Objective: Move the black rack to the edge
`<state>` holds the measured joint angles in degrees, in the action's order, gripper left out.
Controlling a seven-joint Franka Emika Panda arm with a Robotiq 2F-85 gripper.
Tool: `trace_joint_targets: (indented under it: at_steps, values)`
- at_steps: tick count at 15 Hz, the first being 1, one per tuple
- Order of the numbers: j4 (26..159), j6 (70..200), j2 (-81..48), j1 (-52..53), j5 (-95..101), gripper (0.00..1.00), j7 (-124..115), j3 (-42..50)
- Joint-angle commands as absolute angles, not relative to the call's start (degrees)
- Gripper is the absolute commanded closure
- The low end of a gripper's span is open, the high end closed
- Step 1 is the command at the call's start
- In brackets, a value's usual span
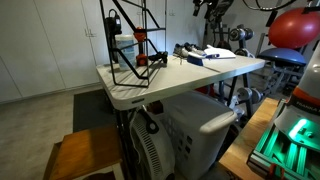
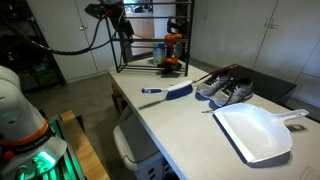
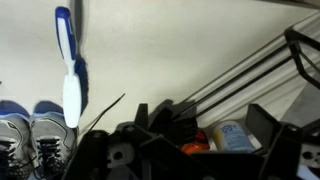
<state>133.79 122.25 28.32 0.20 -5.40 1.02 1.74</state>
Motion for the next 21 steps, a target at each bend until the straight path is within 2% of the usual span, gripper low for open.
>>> trace_joint_targets:
  at_steps: [1, 8, 18, 19, 20, 21]
  values:
    - [127.4, 125.76, 19.42, 1.9, -13.54, 0.0, 2.99, 5.01]
    - [118.22, 127.16, 7.06, 2.54, -33.42, 0.0, 5.44, 5.99]
    - [104.82, 127.26, -7.62, 0.99, -36.42, 0.0, -4.38, 1.99]
    - [103.86, 127.18, -8.49, 0.86, -36.46, 0.06, -4.86, 1.69]
    - [103.29, 127.17, -9.07, 0.73, -36.28, 0.25, -5.34, 1.47]
    - [102.6, 127.16, -9.73, 0.64, -36.24, 0.32, -5.65, 1.27]
